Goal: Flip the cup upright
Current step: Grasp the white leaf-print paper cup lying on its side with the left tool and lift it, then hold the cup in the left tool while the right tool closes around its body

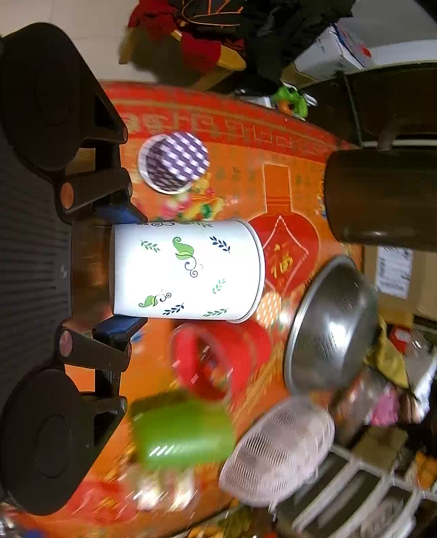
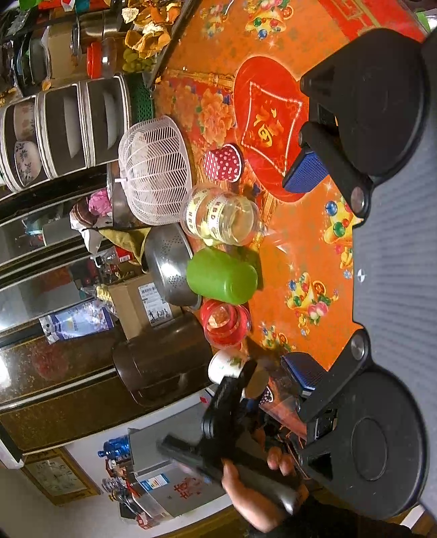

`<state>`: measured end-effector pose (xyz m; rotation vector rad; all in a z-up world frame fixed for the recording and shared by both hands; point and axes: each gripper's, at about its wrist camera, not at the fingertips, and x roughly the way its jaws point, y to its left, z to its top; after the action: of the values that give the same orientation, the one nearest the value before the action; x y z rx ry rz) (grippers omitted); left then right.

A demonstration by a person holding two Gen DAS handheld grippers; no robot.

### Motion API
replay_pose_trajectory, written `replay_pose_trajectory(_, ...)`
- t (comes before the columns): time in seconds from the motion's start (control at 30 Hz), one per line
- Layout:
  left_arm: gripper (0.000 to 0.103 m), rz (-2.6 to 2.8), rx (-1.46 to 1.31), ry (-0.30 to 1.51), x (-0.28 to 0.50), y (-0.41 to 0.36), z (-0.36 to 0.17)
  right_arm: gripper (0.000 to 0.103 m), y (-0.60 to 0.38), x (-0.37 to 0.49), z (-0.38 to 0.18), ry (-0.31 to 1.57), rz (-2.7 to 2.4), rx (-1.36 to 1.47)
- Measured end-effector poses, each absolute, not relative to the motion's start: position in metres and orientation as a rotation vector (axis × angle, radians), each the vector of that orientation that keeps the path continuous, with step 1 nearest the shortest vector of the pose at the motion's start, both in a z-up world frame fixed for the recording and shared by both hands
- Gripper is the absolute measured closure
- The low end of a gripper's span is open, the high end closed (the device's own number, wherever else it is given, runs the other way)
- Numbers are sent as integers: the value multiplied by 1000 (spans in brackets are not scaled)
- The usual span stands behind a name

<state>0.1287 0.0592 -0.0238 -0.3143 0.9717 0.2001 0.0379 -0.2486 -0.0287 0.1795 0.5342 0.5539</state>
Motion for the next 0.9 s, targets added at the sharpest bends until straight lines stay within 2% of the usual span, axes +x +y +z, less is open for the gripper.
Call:
replay_pose_trajectory(0.17, 45, 98, -287, 900, 41, 22, -6, 1, -244, 31, -29, 561, 582, 179)
replay_pose_trajectory(0.37, 45, -92, -352, 940, -23, -41, -21, 1, -242, 24, -38, 663, 584, 193)
replay_pose_trajectory(0.67, 45, -167, -395, 993, -35, -81, -40, 1, -259, 20, -30, 802, 508, 273)
replay_pose_trajectory(0.9, 45, -144, -413, 987, -41, -91, -52, 1, -232, 31, -31, 983, 611, 312)
